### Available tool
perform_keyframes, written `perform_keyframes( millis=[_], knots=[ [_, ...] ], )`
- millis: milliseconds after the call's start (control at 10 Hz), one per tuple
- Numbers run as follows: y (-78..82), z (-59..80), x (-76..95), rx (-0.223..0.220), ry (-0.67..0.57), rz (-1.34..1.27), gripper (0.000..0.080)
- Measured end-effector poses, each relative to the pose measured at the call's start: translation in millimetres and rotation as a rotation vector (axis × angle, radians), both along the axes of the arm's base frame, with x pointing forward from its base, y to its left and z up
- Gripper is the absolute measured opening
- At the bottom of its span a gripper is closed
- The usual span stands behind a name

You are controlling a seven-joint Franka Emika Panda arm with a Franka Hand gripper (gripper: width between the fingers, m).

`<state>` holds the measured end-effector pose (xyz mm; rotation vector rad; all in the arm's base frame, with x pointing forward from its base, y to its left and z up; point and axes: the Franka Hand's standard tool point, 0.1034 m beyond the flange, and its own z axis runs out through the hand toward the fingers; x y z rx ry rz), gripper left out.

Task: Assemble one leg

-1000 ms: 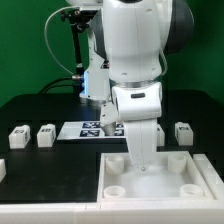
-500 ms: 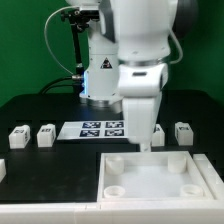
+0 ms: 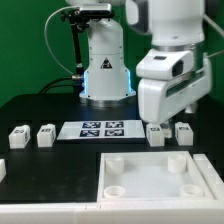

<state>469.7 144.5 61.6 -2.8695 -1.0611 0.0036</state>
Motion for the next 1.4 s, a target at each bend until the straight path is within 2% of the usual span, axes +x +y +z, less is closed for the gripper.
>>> perform_keyframes(
  millis=[200, 400, 600, 700, 800, 900, 1000, 1100, 1200, 1400],
  knots=[
    [0.1, -0.5, -0.5, 0.001, 0.015, -0.155, 0.0649],
    [5.7, -1.2, -3.8, 0.006, 0.053, -0.469, 0.0649],
    [17.5, -4.3, -14.8, 0.003, 0.085, -0.716, 0.0649],
    [21.3, -12.2, -25.9, 0.01, 0.095, -0.809, 0.0649],
    [17.4, -12.7, -30.7, -0.025, 0.148, -0.748, 0.0649],
    [19.6, -9.3, -21.9, -0.01, 0.128, -0.748, 0.0649],
    [19.3, -10.8, -24.9, -0.016, 0.137, -0.743, 0.0649],
    [17.0, -11.7, -35.4, -0.075, 0.245, -0.725, 0.0649],
    [22.2, -10.9, -39.6, -0.138, 0.397, -0.72, 0.0649],
    [29.3, -18.2, -40.4, -0.219, 0.603, -0.715, 0.0649]
  ],
)
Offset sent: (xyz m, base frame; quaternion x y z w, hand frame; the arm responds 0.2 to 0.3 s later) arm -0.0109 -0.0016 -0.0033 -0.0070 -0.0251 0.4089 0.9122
